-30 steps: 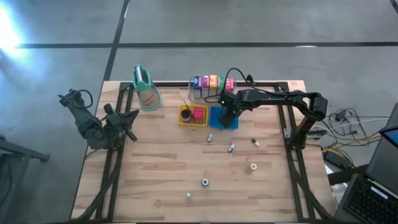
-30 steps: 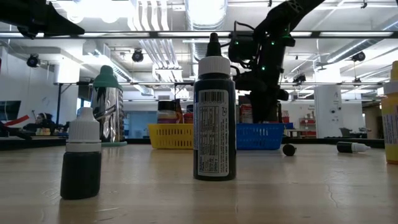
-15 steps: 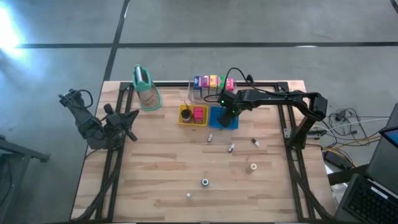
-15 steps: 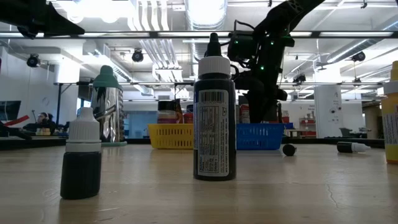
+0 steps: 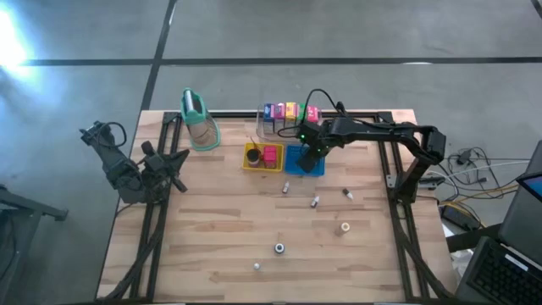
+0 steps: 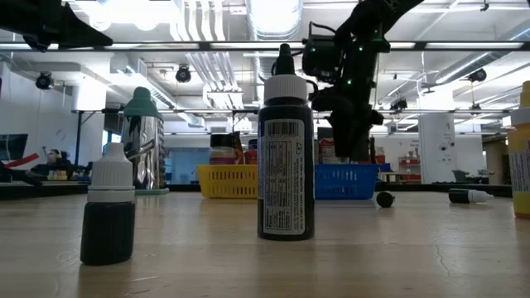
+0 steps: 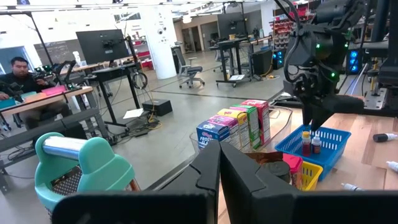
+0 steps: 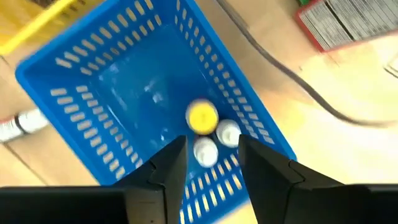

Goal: Pick & Place Kitchen Items
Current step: Put the yellow food coloring bottle into the blue bin

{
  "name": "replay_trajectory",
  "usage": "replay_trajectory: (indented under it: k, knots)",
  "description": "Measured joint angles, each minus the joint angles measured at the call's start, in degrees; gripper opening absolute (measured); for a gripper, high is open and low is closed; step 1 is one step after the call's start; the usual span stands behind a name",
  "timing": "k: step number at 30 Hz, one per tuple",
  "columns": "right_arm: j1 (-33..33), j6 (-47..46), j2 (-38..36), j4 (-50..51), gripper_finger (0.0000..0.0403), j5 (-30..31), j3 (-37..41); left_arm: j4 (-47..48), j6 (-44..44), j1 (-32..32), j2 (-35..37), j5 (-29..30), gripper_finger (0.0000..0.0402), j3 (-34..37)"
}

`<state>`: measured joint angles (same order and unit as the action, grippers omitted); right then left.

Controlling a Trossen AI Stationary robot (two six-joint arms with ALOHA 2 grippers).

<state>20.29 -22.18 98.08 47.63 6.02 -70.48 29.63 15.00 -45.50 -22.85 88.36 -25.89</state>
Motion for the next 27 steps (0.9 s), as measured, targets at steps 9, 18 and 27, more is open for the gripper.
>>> replay_trajectory:
  k: [9,18,27]
  knots:
    - [-4.82,0.26,-0.09,12.33,0.0134,0.09,-4.86,0.00,0.00,0.00,0.00,0.02,0.0014,0.00]
    - [-15.73,-4.82,-0.20,24.48,0.0089,-0.59,-6.29,0.00,0.00,0.00,0.00,0.01,0.0014,0.00]
    - [-28.29,-11.00,-0.52,28.61,0.0054,0.75,-9.27,0.00,0.00,-0.01,-0.01,0.02,0.0014,0.00]
